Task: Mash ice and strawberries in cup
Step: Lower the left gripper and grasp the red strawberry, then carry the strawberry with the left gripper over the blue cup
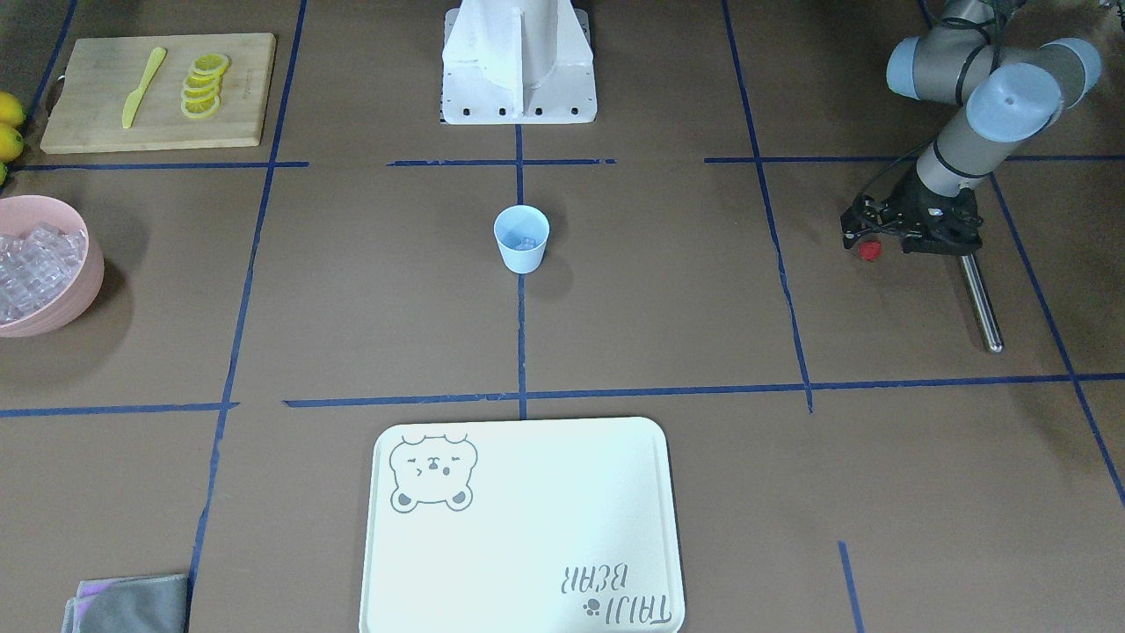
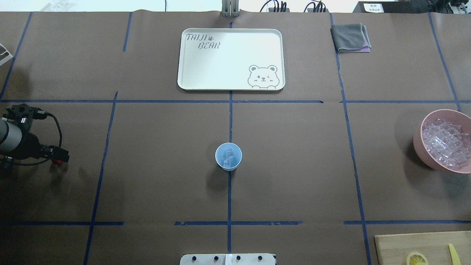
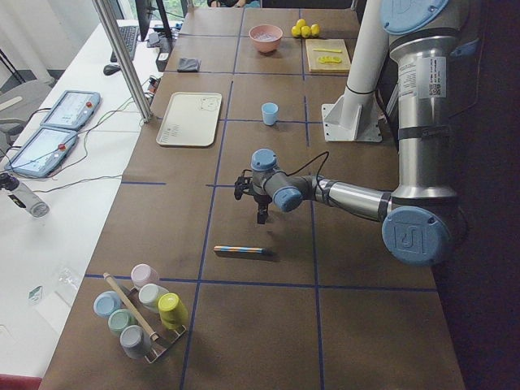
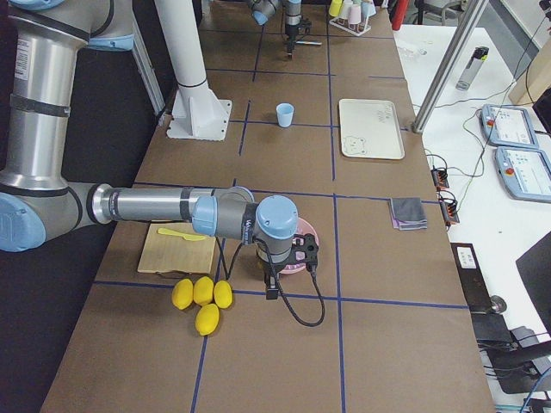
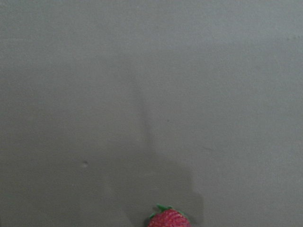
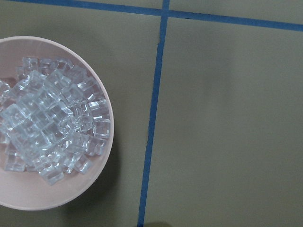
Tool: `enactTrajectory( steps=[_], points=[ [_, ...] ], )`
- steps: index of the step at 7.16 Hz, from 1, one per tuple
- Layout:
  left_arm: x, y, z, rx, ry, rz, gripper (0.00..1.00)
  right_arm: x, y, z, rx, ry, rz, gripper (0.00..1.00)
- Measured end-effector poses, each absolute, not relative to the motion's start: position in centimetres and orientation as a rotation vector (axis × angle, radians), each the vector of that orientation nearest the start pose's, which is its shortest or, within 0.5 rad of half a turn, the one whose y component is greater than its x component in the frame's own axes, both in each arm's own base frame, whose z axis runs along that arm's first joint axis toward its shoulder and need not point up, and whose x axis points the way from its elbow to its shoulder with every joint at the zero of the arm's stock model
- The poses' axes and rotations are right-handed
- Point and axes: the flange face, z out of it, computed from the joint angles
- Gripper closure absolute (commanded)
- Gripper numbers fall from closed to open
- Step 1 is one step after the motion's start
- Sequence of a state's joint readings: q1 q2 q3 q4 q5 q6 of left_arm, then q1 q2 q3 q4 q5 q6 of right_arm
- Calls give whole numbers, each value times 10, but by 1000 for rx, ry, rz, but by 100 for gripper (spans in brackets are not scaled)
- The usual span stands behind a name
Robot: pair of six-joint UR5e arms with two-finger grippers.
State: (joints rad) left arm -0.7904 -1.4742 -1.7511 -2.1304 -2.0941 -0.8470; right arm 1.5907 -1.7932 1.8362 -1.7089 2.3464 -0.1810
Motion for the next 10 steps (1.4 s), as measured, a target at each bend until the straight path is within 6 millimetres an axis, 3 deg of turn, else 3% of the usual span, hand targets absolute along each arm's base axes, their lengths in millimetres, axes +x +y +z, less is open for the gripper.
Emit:
enactTrajectory(
  steps=[1, 2, 3, 5, 6, 10],
  points=[
    [280, -400, 564, 61, 801, 106, 0, 71, -389, 640, -12, -780, -116, 1],
    [281, -399, 565, 57, 799, 109, 7, 71, -389, 641, -13, -780, -115, 1],
    [283, -398, 567, 52, 797, 112, 23, 71, -389, 641, -14, -779, -115, 1],
    [286, -397, 570, 45, 794, 117, 84, 71, -389, 641, -14, -779, -113, 1],
    [287, -396, 570, 44, 795, 118, 95, 71, -389, 641, -14, -779, -112, 1],
    [286, -397, 548, 54, 831, 132, 100, 71, -390, 638, -10, -782, -110, 1]
  ],
)
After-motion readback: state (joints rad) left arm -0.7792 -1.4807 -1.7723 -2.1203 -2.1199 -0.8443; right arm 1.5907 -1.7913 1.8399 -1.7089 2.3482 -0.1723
